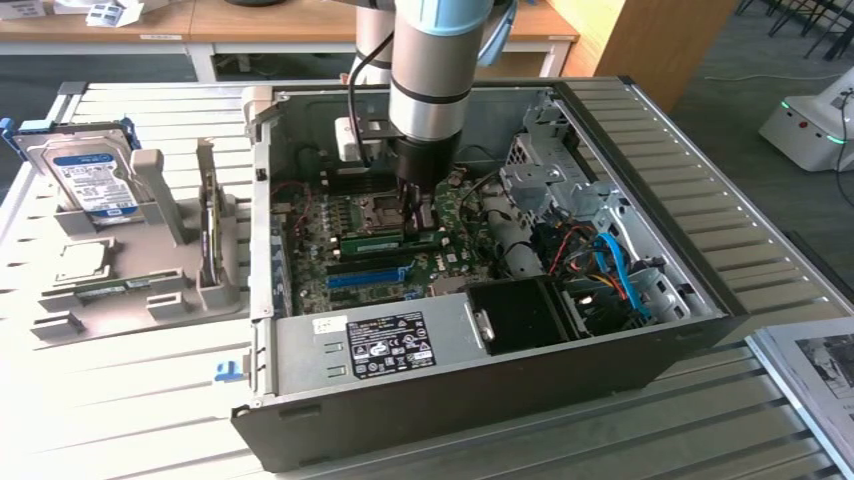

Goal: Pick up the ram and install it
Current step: 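Insert the ram into the slot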

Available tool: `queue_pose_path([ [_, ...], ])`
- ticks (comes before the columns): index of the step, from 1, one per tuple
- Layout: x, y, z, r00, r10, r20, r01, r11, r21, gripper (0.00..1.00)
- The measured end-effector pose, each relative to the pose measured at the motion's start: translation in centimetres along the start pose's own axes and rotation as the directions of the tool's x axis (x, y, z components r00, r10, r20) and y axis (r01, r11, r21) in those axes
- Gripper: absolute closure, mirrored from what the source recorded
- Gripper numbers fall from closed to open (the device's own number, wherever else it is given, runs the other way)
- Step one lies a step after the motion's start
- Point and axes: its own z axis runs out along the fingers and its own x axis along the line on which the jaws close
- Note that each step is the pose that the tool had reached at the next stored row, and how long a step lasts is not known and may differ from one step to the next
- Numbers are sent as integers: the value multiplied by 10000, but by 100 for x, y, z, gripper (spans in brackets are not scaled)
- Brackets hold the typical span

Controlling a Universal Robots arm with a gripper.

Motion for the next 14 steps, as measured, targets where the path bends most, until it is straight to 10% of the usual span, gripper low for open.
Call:
queue_pose_path([
  [14, 1, 0, 0, 10000, 1, 0, -1, 10000, 0, 75],
])
